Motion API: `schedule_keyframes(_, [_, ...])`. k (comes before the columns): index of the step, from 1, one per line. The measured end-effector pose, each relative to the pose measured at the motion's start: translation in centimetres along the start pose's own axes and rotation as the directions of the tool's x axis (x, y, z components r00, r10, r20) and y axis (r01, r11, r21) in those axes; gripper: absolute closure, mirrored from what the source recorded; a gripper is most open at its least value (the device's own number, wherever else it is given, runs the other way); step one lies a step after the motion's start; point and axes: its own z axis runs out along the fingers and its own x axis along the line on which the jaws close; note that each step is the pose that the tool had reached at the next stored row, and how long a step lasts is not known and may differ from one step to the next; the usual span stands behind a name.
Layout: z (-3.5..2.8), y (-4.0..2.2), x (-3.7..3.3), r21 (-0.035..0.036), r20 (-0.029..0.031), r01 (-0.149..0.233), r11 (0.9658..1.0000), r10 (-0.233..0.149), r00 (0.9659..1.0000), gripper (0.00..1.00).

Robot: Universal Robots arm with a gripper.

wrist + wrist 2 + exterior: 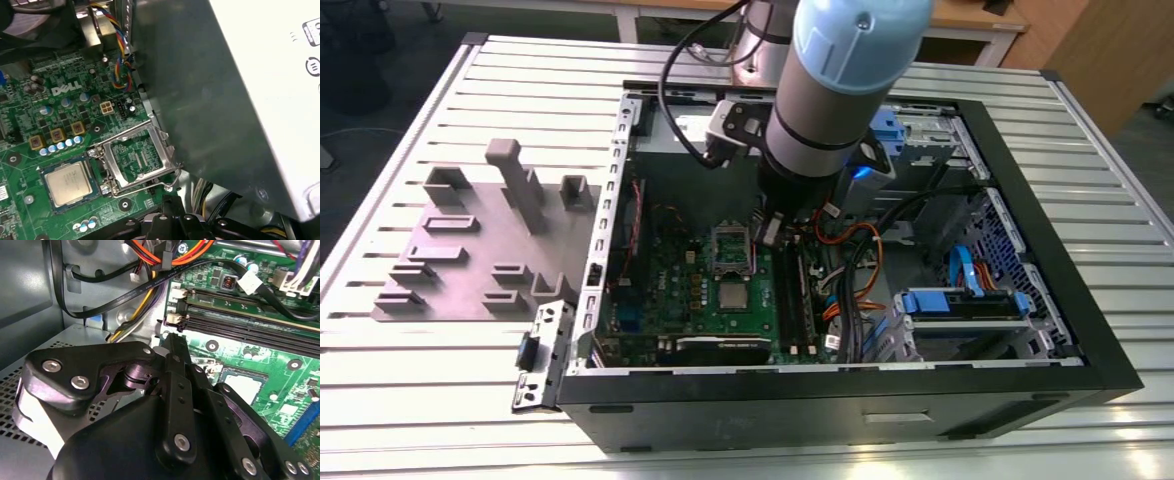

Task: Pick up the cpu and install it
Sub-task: 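Close the cpu cover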

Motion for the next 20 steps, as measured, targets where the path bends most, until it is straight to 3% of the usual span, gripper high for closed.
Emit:
schedule_keyframes(9, [0.55,0.12,-0.37,0.0069,0.0053,-0.041,0.9992,0.04,0.9992,0.89])
schedule_keyframes(20, [1.06,0.15,-0.46,0.0065,0.0073,-0.042,0.9991,0.042,0.9991,0.89])
